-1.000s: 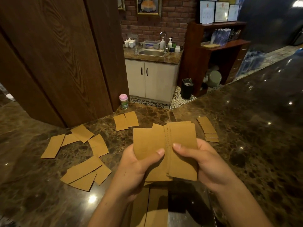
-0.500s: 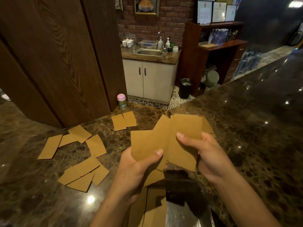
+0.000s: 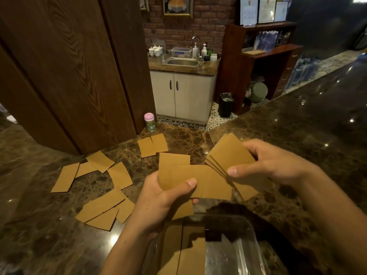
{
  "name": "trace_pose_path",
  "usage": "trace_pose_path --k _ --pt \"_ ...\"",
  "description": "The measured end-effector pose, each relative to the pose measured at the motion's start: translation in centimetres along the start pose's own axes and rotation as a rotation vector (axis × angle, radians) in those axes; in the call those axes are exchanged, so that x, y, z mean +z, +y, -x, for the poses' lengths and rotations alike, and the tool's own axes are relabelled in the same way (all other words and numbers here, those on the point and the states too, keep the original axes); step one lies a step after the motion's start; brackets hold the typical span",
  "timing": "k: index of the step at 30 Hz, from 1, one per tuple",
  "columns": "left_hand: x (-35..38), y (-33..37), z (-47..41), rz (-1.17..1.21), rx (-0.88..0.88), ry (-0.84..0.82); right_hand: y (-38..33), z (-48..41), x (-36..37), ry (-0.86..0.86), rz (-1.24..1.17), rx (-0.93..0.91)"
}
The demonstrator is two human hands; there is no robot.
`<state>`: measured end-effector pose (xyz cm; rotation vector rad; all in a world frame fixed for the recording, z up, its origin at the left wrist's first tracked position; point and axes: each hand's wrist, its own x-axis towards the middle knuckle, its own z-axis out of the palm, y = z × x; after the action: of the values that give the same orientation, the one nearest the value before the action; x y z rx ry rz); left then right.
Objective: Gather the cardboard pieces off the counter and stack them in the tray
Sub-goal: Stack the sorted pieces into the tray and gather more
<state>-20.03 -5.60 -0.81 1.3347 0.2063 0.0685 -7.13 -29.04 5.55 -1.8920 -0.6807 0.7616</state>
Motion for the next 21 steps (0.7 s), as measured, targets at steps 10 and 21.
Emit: trace_pose_path --k 10,21 --pt "1.2 -0.4 -0.8 0.065 0.104 0.16 3.3 1.1 8.4 0.443 -0.6 0.029" --pt "-0.9 -0.4 -1.0 -0.232 -0.015 0.0 3.8 1.5 5.1 0.333 -0.401 -0.026"
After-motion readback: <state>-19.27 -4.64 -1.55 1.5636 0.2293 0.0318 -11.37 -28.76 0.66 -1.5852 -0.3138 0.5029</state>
